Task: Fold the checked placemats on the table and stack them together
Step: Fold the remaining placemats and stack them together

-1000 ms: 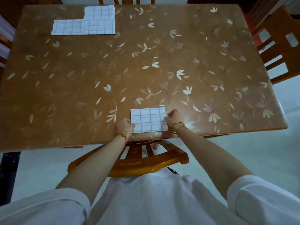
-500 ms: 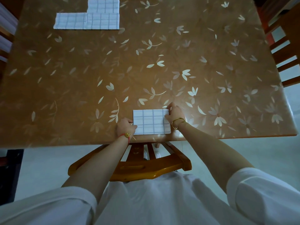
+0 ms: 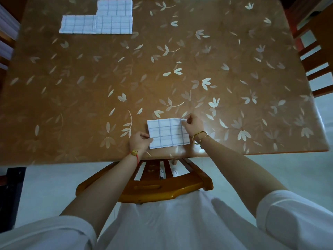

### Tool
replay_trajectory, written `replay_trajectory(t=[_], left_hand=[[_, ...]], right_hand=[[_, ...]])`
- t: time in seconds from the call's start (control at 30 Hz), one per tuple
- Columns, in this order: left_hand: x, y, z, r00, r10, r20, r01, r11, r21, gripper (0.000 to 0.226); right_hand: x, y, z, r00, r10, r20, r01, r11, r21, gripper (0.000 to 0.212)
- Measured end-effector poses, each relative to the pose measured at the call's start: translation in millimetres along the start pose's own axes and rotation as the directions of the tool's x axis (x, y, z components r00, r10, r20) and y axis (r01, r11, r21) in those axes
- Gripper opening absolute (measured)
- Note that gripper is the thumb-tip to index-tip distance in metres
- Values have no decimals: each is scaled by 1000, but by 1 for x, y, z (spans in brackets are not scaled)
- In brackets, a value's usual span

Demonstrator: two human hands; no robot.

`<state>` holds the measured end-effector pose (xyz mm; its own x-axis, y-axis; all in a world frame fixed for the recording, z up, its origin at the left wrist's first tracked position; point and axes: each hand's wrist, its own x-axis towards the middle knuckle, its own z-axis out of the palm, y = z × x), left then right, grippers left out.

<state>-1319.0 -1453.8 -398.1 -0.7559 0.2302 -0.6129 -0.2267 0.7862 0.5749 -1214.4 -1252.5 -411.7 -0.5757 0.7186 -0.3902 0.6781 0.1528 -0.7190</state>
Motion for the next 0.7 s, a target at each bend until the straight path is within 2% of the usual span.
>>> replay_trajectory(t=[0.13,0.23,0.37,0.47,0.57,0.63,0.7], left_hand=[[2,-2,-9,999,-21,50,28,991,-128,24],[4,-5,-17,990,-43,131,73,970,-233,33],[-5,-2,-24,976,-47,211,115,939,-325,41],[-11,2,-27,966,-50,252,150,906,-396,42],[-16,8,-30,958,-45,283,167,890,-424,42],[-21,13,-30,953,-19,303,152,895,-419,42],[-28,20,-30,945,19,327,120,910,-398,41]], right_hand=[[-6,4,2,996,89,-8,-87,988,128,13],[-12,7,5,974,225,37,-227,942,247,15],[-27,3,2,910,374,177,-413,794,446,22],[-38,5,-2,850,443,284,-525,671,524,25],[-49,9,-4,845,449,290,-531,649,544,25],[-58,10,-7,875,431,219,-473,670,573,22],[-70,10,-15,903,405,144,-407,697,590,9]])
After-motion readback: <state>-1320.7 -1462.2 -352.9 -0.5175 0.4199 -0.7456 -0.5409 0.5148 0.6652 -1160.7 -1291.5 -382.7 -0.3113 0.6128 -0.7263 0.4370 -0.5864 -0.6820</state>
